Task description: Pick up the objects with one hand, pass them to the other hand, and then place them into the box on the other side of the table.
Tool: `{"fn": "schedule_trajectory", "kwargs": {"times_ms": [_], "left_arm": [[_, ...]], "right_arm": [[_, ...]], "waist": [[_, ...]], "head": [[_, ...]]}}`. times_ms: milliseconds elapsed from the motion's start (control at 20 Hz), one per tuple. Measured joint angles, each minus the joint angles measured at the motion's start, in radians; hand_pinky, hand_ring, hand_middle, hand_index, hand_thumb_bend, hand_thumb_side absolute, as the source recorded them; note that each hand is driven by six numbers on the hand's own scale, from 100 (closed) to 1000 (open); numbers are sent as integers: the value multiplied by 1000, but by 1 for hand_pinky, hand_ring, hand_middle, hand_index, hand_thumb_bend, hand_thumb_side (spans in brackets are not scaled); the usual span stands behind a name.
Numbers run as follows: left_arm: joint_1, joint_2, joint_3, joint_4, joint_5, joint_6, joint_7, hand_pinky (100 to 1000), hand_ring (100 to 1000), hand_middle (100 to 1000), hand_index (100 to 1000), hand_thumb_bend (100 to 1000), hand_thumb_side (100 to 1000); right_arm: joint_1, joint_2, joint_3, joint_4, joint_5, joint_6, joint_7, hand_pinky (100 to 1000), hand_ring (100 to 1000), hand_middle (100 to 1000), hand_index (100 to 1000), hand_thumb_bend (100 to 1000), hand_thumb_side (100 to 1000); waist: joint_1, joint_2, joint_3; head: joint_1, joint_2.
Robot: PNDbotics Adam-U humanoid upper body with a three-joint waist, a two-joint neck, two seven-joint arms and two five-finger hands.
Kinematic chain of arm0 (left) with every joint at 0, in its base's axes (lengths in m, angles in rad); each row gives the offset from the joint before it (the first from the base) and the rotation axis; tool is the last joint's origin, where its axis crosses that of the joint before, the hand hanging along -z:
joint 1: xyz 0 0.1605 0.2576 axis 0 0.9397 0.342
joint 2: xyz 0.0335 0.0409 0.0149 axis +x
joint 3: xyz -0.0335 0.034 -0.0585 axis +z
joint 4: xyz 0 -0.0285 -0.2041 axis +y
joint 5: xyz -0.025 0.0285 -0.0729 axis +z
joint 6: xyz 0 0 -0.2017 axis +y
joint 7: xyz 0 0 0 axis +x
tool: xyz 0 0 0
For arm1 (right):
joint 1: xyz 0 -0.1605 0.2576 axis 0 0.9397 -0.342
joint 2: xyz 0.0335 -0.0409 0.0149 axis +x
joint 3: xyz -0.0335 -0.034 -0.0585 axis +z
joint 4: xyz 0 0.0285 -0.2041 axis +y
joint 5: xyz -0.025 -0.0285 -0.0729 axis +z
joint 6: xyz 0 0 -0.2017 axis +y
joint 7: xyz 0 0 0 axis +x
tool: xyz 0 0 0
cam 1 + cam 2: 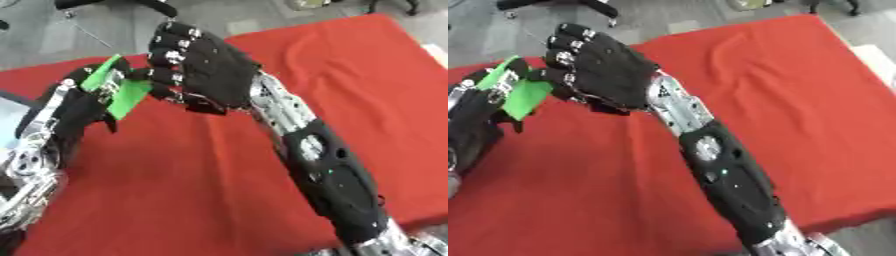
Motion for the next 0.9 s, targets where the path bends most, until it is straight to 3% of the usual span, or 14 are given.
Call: {"fn": "schedule_trajectory", "kwargs": {"times_ms": [400, 600, 750, 900], "left_arm": [[161, -5, 48, -6, 13, -83, 60, 300, 316, 230, 362, 100, 385], [232, -34, 109, -6, -1, -136, 121, 301, 317, 232, 362, 100, 391], [293, -52, 175, -6, -60, -176, 174, 293, 320, 237, 363, 100, 392], [361, -55, 253, -6, -147, -183, 236, 283, 324, 244, 367, 100, 396]], "right_arm": [[19, -13, -29, -12, -15, 32, -32, 663, 584, 415, 546, 188, 100], [51, -33, -74, -48, -18, 69, -43, 675, 593, 431, 575, 170, 100], [92, -58, -126, -90, -22, 117, -42, 685, 599, 429, 573, 114, 100], [140, -72, -175, -138, -26, 166, -37, 692, 605, 423, 564, 100, 100]], "waist": [[0, -1, 17], [0, -2, 21], [0, -6, 23], [0, -25, 23]], "head": [[-7, 0], [-7, 0], [29, 3], [112, 4]]}}
